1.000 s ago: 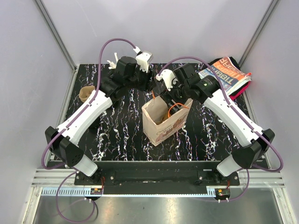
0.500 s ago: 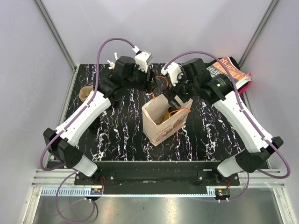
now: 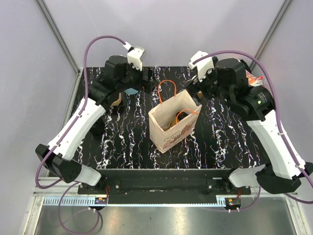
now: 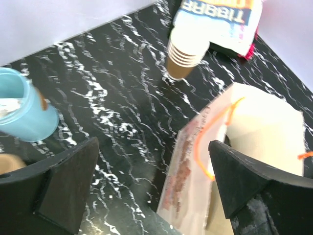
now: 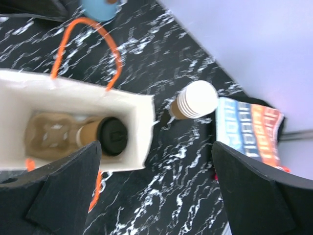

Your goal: Pack the takeout coffee

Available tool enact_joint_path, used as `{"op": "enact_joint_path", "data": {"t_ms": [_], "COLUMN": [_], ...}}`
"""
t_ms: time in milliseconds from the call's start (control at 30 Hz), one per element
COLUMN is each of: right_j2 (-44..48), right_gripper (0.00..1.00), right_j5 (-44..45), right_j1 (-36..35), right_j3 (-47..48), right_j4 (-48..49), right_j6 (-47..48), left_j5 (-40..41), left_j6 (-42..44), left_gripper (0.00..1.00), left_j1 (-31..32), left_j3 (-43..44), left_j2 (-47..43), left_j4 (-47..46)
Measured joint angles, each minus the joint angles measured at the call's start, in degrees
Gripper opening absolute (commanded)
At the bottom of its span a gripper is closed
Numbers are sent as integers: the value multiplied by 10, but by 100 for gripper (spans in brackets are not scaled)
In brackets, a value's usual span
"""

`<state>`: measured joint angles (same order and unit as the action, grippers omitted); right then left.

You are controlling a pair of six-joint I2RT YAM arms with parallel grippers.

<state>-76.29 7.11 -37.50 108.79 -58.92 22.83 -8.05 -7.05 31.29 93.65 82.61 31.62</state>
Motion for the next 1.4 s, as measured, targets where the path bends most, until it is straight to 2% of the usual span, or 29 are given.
{"op": "enact_joint_path", "data": {"t_ms": [167, 367, 533, 733, 933, 1133, 1400], "right_j2": [11, 22, 30, 30, 30, 30, 30], "right_gripper": [100, 100, 100, 100, 100, 100, 100], "right_j5": [57, 101, 120, 124, 117, 107, 99], "right_j1": [17, 102, 141, 187, 242, 251, 253], "right_j3": [0, -16, -55, -120, -174, -220, -258], "right_j4": [44, 108, 151, 184, 214, 229, 253], "right_j6": [-2, -17, -27, -40, -59, -72, -87], "left_j5": [2, 9, 23, 38, 58, 79, 111], "left_j6": [0, 2, 11, 23, 27, 32, 37], "left_gripper": [99, 99, 99, 99, 99, 99, 99], "left_j1": [-37, -91, -133, -171, -195, -208, -217], "left_j3": [0, 0, 15, 91, 214, 306, 323], "left_j2": [-14, -18, 5, 98, 229, 347, 425], "left_j4": [0, 0, 1, 3, 3, -9, -69]}}
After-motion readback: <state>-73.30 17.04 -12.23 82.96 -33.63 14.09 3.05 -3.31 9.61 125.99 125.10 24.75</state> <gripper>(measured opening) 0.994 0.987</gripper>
